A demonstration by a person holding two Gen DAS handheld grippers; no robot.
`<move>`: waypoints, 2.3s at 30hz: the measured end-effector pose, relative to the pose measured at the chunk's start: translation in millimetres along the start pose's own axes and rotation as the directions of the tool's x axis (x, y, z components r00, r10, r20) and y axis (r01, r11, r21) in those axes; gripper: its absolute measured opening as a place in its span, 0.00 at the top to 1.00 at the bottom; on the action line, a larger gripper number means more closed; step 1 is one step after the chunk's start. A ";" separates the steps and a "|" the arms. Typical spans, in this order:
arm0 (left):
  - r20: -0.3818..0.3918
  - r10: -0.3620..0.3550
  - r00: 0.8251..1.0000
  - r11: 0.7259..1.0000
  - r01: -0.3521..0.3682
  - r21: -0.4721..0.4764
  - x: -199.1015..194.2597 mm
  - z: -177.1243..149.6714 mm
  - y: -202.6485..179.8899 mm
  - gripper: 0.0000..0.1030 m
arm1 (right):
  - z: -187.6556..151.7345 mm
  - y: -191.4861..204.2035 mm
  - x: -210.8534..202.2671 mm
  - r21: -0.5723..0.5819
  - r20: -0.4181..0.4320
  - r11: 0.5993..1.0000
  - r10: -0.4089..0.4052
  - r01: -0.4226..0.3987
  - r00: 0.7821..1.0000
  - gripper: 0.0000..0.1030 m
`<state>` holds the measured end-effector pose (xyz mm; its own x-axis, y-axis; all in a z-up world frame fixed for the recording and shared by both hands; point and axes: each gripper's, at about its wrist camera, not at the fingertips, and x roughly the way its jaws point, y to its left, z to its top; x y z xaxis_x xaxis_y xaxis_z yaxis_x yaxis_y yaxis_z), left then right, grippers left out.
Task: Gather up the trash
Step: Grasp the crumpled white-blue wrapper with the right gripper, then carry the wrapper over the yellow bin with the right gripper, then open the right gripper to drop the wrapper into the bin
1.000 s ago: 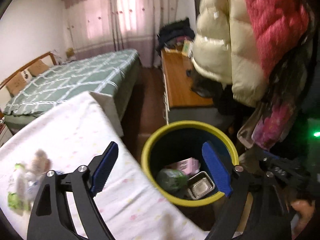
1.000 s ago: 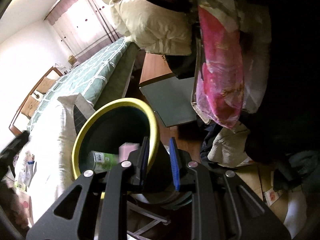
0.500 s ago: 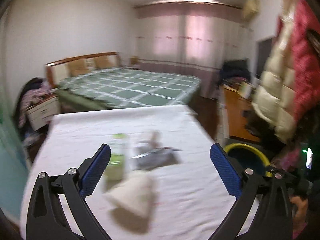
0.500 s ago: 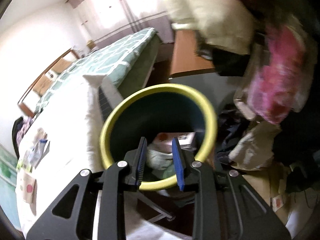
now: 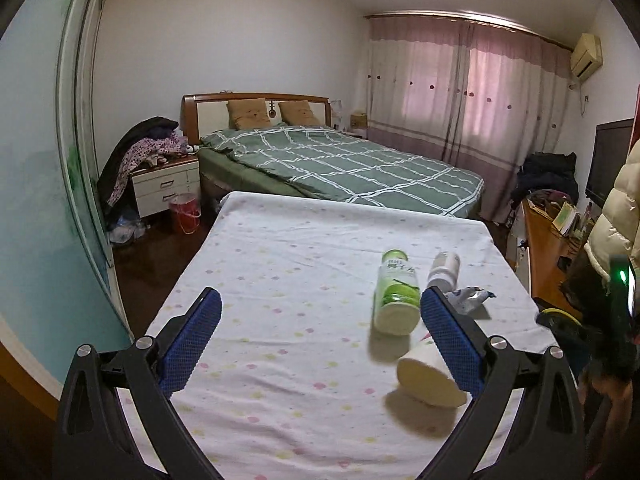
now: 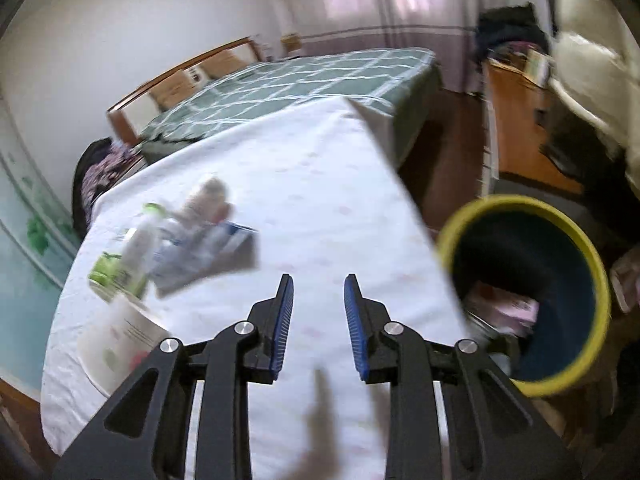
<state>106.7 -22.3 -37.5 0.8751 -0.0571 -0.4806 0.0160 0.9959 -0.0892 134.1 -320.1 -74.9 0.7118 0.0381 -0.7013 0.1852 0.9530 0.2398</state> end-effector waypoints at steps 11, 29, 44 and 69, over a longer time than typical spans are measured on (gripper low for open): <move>-0.013 0.009 1.000 1.000 -0.009 -0.025 13.2 -5.4 11.8 0.05 | 29.1 49.8 67.0 0.015 -0.124 1.000 0.010 -0.008 0.992 0.74; -0.037 -0.009 0.999 0.999 0.008 -0.034 19.7 -10.4 10.7 0.05 | 39.6 49.7 90.9 0.086 -0.143 0.995 0.063 -0.051 0.988 0.85; -0.063 -0.073 0.995 0.997 0.074 0.012 23.9 -14.3 -18.4 0.05 | 35.7 4.3 25.4 0.096 0.004 0.994 -0.060 0.059 0.998 0.86; -0.128 -0.188 0.974 0.952 0.213 0.218 42.7 -24.9 -119.4 0.05 | -6.4 -174.2 -46.9 0.378 0.047 0.872 -0.353 0.310 0.935 0.84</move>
<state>130.1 -145.4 -69.1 0.7869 -0.2522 -0.5631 0.3071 0.9517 0.0029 64.1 -485.9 -88.1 0.6318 -0.3146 -0.7084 0.6386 0.7292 0.2457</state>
